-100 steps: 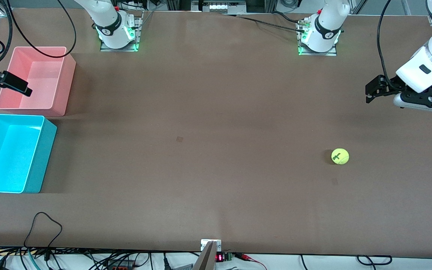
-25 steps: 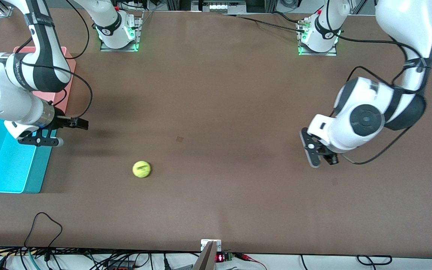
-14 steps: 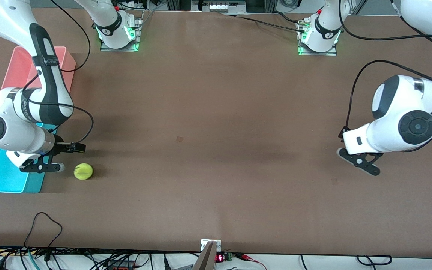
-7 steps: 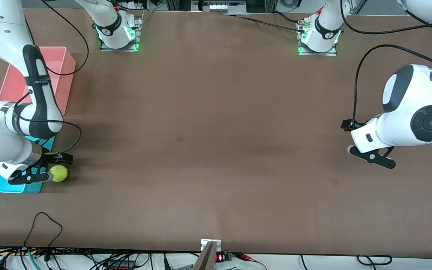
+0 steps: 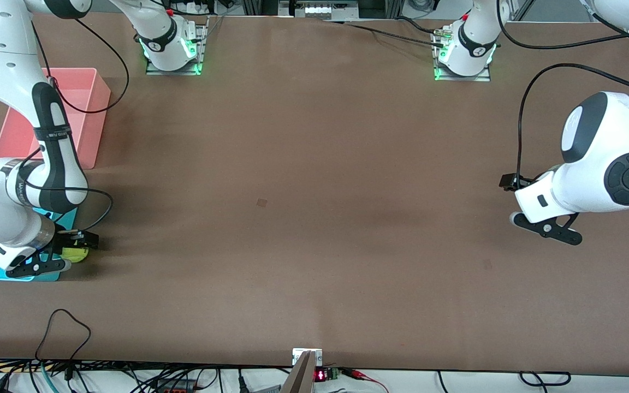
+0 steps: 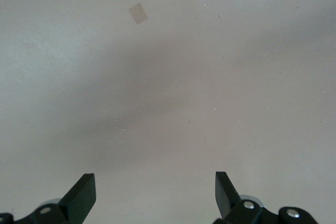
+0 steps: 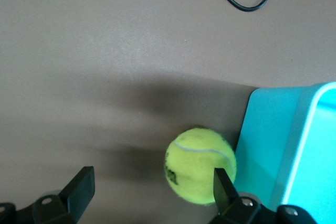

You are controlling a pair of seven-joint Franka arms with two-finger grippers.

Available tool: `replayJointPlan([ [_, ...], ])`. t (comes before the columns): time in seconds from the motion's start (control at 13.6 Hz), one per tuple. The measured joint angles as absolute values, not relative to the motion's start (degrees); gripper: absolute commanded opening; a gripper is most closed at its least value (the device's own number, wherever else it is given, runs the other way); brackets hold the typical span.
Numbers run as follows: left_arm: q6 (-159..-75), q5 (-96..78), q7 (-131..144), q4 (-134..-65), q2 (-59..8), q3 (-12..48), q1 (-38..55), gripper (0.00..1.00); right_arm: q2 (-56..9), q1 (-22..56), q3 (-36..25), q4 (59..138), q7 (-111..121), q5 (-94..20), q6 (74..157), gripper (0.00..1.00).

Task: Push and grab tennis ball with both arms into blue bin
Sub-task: 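Lower the right gripper over the tennis ball while the left gripper withdraws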

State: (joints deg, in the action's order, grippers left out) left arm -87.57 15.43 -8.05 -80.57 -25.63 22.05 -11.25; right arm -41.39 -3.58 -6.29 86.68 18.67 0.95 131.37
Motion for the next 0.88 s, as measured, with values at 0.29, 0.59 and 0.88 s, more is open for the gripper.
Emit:
replayJointPlan([
  [0.29,-87.56,15.40,-8.12,-76.85,-25.54,21.93,-12.14,1.00,-41.63,-3.59,-6.29,86.42,18.92,0.95,131.55,1.00],
  [0.59,-87.49,15.40,-8.09,-74.90,-25.35,21.93,-12.26,1.00,-42.03,-3.59,-6.30,86.41,22.42,3.81,131.63,1.00],
  [0.88,-87.40,15.40,-8.09,-74.89,-25.35,22.06,-12.22,1.00,-42.50,-3.58,-6.30,86.40,30.92,8.19,131.85,1.00],
])
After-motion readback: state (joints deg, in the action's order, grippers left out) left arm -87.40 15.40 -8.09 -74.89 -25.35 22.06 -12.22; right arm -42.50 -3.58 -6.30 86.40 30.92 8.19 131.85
